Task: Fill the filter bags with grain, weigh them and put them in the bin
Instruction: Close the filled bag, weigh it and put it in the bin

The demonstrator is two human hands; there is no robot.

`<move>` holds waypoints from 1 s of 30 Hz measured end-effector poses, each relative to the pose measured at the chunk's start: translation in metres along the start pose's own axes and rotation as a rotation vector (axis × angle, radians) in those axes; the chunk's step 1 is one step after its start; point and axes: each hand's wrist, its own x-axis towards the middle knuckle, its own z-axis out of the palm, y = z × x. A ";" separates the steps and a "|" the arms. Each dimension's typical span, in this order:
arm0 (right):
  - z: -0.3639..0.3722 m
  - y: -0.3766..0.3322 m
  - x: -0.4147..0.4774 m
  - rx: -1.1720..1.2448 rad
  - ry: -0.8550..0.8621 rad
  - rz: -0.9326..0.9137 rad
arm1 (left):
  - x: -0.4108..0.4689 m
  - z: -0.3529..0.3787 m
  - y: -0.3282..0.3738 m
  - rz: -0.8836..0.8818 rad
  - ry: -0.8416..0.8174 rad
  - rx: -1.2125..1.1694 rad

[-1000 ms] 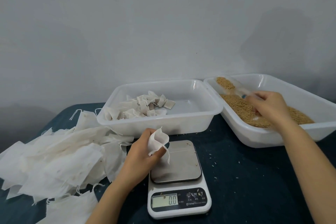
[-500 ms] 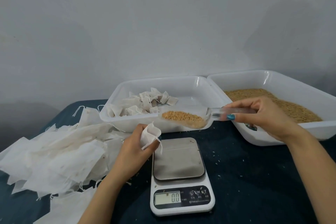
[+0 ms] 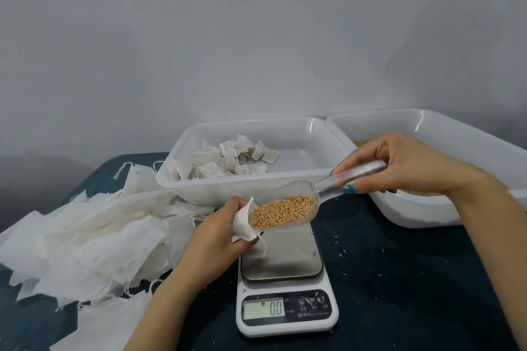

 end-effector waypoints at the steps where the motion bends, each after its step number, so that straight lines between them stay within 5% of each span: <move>1: -0.001 -0.006 0.003 0.002 -0.016 -0.011 | 0.000 0.000 0.001 0.012 0.004 0.001; 15: -0.005 -0.038 0.024 -0.010 0.014 -0.169 | -0.002 0.007 0.011 0.015 0.000 -0.352; 30: -0.016 -0.051 0.017 -0.030 0.071 -0.209 | -0.002 0.007 0.013 -0.013 -0.042 -0.448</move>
